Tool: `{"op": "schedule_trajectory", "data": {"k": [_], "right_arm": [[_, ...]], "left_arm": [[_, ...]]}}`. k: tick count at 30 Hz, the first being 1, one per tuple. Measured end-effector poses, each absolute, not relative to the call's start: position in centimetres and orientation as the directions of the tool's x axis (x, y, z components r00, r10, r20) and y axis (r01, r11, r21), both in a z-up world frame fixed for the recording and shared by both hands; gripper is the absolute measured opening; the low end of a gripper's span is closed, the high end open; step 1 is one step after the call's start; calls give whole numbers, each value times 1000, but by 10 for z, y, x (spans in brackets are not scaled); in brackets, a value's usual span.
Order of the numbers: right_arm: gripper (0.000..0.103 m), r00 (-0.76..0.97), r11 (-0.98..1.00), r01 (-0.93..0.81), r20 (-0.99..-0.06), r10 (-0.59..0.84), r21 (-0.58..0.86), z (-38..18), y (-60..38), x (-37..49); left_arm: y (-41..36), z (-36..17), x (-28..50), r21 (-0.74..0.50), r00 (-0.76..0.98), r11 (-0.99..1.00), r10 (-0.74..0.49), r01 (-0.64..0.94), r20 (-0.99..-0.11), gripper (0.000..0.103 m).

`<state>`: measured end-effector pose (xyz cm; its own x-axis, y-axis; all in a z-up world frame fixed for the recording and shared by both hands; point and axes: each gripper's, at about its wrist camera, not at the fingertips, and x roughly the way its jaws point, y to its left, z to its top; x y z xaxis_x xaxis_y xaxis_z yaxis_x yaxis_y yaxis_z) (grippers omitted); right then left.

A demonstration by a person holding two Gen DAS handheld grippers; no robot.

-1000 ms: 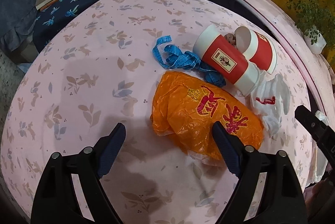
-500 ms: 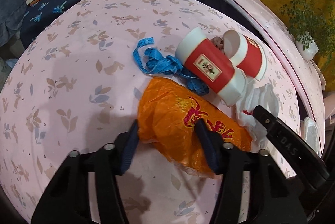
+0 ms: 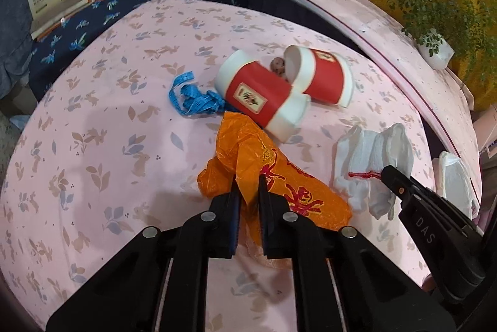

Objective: Collect trash
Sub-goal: 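Grasp the orange plastic bag with the left gripper while the right grasps the white gloves, then carry bag and gloves over the white bin and open both grippers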

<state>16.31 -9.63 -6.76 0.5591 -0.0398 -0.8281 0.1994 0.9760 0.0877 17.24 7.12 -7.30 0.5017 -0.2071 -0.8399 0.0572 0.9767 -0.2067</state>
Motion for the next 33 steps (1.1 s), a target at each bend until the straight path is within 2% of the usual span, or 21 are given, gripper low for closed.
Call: {"op": "schedule_trajectory", "data": {"k": [20,33], "right_arm": [[9,641,958,272,-760,-110,91,-13,-178,100],[9,647,942,335,-727,-231,-2,9,-254,74]], "left_arm": [[-32,-7,131,-171,568,953,-287,250,-772,9],[-116,18,123,-183,564,916,-367,356,-740,9]]}}
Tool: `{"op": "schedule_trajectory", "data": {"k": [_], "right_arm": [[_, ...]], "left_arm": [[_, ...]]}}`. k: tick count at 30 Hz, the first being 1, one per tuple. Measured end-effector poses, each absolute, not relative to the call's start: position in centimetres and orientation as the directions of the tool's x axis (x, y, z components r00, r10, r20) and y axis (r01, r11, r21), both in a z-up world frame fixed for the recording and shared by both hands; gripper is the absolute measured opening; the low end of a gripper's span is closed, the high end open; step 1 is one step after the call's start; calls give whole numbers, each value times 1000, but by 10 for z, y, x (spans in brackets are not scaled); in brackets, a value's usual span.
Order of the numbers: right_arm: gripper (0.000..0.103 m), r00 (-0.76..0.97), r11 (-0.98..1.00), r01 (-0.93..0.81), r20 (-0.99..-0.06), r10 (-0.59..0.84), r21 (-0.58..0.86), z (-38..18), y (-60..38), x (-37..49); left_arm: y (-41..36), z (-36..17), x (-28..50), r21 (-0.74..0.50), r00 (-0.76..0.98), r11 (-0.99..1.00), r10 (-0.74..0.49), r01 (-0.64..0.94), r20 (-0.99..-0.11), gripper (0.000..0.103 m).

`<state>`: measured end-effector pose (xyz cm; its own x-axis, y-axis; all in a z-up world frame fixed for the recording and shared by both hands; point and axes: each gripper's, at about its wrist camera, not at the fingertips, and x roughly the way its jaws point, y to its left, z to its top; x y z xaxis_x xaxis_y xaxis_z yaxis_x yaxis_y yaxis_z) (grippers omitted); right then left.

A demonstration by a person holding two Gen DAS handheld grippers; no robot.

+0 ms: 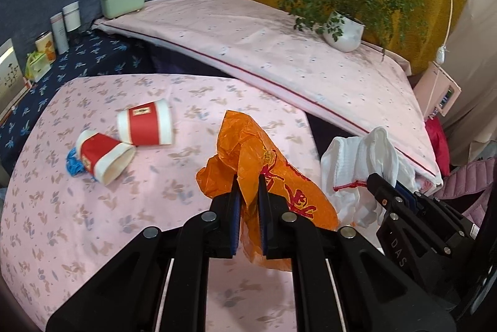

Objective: Collect trash
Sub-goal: 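Carry bag and gloves over the white bin and open both grippers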

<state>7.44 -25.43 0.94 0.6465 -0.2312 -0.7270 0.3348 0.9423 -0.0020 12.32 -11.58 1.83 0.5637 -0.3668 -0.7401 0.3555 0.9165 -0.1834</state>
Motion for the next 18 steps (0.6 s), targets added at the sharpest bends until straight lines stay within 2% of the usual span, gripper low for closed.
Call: {"op": "schedule_trajectory", "data": {"k": [9,18], "right_arm": [[9,614,918,388,-719,-325,-84,13,-314,58],[9,561,883,457,-736,-379,-106,2,-361,38]], "left_arm": [[-185,26,119,-196,528,873,-435,447,-730,9],[-246,14,116,-228,456,820,-498,526,-738,9]]}}
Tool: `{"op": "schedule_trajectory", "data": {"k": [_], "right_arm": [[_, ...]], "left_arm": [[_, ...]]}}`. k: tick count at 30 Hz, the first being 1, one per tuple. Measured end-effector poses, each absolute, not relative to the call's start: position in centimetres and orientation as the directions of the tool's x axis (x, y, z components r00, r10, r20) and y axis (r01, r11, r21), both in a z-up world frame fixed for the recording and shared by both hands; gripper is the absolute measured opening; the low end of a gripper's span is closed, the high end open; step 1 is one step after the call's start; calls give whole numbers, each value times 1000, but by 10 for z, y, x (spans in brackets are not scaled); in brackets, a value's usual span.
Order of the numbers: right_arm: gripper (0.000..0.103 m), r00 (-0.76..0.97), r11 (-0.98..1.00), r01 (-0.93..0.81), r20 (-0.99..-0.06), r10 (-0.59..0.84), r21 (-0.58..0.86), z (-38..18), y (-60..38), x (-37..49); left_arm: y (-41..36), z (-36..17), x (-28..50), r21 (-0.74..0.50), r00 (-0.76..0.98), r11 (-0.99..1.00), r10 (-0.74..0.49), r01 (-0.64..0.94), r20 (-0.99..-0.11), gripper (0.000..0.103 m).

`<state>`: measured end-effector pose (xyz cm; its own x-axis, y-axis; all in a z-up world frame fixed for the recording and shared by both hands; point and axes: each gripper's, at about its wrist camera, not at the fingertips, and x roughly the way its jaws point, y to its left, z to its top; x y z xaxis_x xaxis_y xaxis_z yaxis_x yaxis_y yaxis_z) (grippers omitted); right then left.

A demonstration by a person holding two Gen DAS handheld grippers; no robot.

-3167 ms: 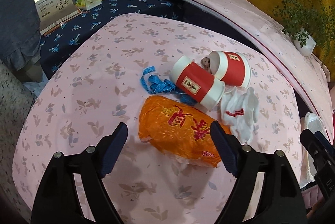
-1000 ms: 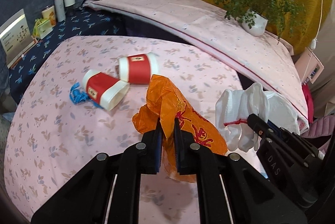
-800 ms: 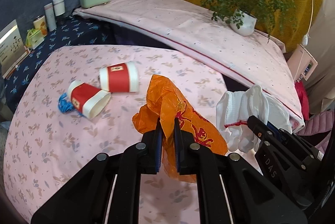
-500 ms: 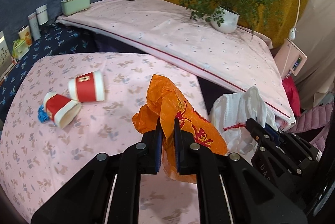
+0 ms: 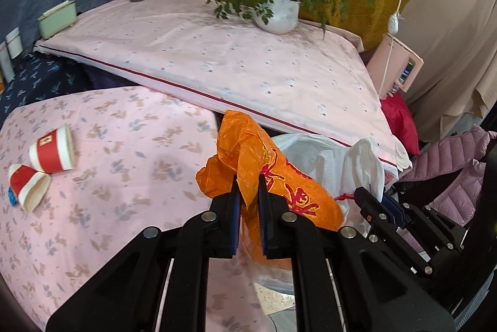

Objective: Collect trash
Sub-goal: 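Carry bag and gloves over the white bin and open both grippers, then move both grippers back toward the red cups and blue lanyard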

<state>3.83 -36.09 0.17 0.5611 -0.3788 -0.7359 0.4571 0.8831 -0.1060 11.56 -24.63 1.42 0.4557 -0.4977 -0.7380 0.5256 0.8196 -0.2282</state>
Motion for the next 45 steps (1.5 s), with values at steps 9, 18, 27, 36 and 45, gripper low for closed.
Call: {"op": "schedule_trajectory", "data": {"k": [9,18,27,36,45], "right_arm": [[10,546,863,495,-735,-403,-105,1,-378,34],[30,570,875,475,-726,-385,-91,1,-364,46],[38,595,899,428,-719,-359,-94,7,-335,56],[40,616,924,375,-725,-308,-74,5,-295,72],[45,635,948,316,-732,-247,-45,2,-246,93]], "left_arm": [[-261,-1,116,-187,480,840,-458,509,-748,54],[-230,-4,129,-132,534,884,-383,448,-753,55],[-198,-8,137,-125,549,908,-347,401,-761,55],[-158,-12,147,-119,558,927,-312,355,-769,56],[-105,-12,154,-71,597,952,-242,296,-765,61]]}}
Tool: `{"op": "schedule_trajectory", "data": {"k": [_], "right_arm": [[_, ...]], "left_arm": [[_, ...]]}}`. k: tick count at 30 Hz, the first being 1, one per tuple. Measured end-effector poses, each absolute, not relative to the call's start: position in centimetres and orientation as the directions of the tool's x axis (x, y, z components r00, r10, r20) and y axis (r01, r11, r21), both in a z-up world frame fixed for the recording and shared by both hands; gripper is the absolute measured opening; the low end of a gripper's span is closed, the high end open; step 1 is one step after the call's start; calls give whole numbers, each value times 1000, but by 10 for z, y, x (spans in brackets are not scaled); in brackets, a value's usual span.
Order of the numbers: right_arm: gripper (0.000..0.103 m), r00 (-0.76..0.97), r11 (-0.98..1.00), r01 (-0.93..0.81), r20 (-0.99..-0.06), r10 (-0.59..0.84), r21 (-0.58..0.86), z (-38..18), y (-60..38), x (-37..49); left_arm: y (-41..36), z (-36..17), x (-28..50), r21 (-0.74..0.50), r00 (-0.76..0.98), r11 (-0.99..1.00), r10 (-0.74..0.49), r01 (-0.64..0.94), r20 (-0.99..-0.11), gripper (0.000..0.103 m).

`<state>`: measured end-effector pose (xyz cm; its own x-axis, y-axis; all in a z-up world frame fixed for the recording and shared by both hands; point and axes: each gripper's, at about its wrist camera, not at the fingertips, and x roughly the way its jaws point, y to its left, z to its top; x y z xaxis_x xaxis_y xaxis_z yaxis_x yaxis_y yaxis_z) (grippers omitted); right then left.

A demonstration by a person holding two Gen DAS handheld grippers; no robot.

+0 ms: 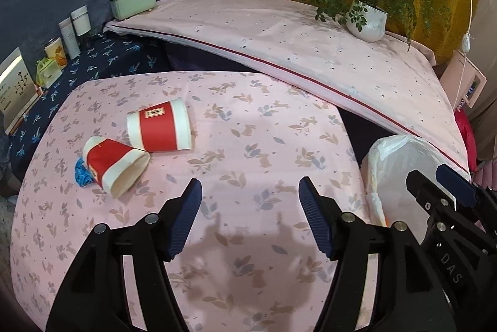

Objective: Collect trash
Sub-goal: 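Move both grippers back toward the red cups and blue lanyard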

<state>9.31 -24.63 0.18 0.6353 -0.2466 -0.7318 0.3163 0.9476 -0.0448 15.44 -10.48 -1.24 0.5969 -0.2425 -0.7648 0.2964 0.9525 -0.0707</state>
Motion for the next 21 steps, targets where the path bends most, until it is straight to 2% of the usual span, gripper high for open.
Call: {"op": "schedule_trajectory", "data": {"k": [8,12,21], "right_arm": [[45,641,960,278,-741,-201,-20,0,-204,99],[45,647,967,254,-742,-176,-7,0,-181,101],[45,647,979,197,-757,-94,46,-9,-125,112]], "left_arm": [[-52,-16,164,-67,611,971,-198,231,-766,62],[-23,-21,166,-58,620,979,-169,195,-766,68],[42,-40,176,-38,605,992,-105,122,-789,68]]}}
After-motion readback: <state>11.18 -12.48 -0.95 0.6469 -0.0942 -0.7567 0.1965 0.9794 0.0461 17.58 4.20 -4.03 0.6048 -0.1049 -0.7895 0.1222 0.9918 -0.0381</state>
